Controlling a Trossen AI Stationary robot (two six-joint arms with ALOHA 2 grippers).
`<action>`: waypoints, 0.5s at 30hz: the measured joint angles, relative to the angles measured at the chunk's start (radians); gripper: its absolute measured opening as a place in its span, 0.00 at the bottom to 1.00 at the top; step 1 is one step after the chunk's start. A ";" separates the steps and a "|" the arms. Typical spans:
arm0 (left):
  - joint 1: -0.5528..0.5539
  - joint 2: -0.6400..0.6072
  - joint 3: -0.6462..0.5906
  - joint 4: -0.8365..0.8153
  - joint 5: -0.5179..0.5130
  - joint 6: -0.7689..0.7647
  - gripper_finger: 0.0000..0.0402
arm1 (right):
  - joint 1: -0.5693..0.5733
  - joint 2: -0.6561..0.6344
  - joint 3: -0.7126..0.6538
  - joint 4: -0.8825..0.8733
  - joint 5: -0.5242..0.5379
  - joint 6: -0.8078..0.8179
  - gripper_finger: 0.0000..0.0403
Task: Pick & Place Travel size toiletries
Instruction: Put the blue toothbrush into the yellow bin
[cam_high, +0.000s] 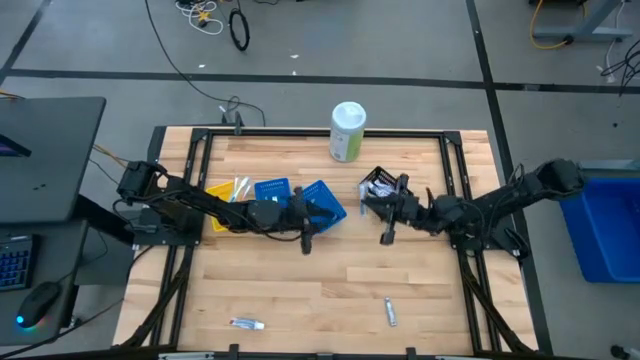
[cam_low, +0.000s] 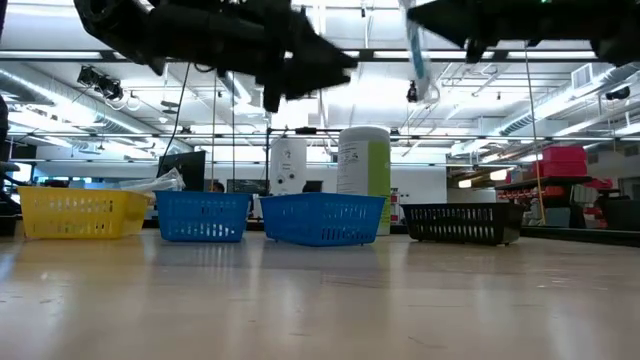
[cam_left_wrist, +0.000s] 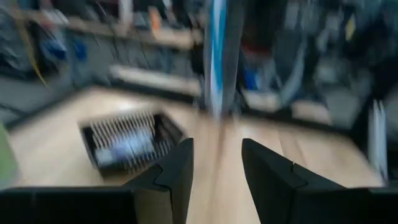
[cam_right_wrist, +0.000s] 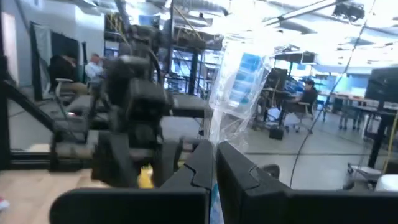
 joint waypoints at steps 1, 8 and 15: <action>0.005 0.000 0.000 0.049 -0.022 0.003 0.36 | -0.023 0.001 0.000 -0.005 -0.020 0.015 0.03; 0.071 0.000 0.000 0.156 0.070 0.061 0.40 | -0.158 0.002 0.028 0.001 -0.310 0.204 0.03; 0.118 0.000 0.038 0.110 0.133 0.001 0.47 | -0.209 0.053 0.043 0.000 -0.358 0.219 0.03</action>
